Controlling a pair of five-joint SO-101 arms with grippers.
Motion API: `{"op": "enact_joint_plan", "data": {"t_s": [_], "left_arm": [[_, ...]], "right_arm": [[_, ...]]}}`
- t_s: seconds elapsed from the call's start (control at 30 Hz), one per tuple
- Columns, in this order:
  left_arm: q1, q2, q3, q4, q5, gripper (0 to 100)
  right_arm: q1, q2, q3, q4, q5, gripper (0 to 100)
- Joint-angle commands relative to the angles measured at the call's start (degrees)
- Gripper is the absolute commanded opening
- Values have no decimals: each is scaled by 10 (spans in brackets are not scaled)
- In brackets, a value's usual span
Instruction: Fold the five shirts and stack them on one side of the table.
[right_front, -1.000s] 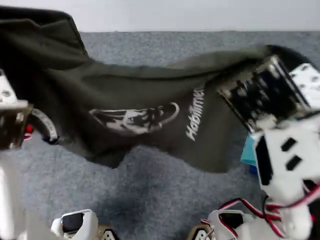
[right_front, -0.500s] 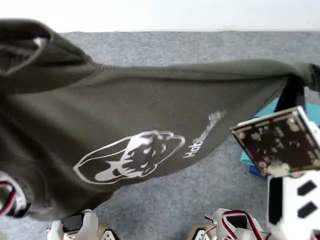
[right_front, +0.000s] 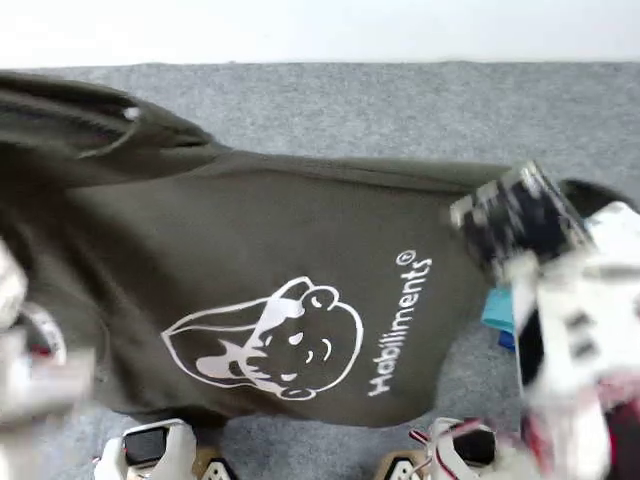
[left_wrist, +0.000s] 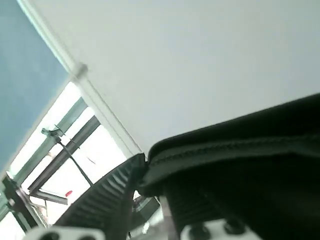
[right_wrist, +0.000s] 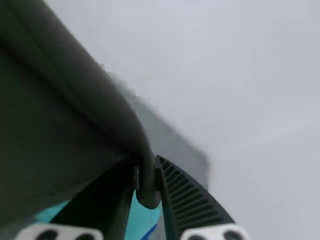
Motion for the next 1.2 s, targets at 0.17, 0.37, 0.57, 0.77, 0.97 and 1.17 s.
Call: {"op": "enact_joint_plan", "data": {"t_s": [0.17, 0.37, 0.57, 0.77, 0.97, 1.17], "left_arm": [[24, 6, 349, -23, -113, 14], [31, 7, 627, -307, -114, 14], [27, 76, 731, -485, -115, 14], [29, 236, 618, -525, -113, 14], [26, 406, 436, -523, -113, 14], [31, 508, 308, -522, -113, 14]], "right_arm": [[-10, 0, 357, -146, 4, 10], [-55, 2, 546, -393, 8, 10], [-58, 87, 596, -604, 37, 10], [-68, 190, 574, -776, 75, 10], [-79, 337, 445, -855, 113, 10], [-77, 482, 256, -855, 119, 10]]}}
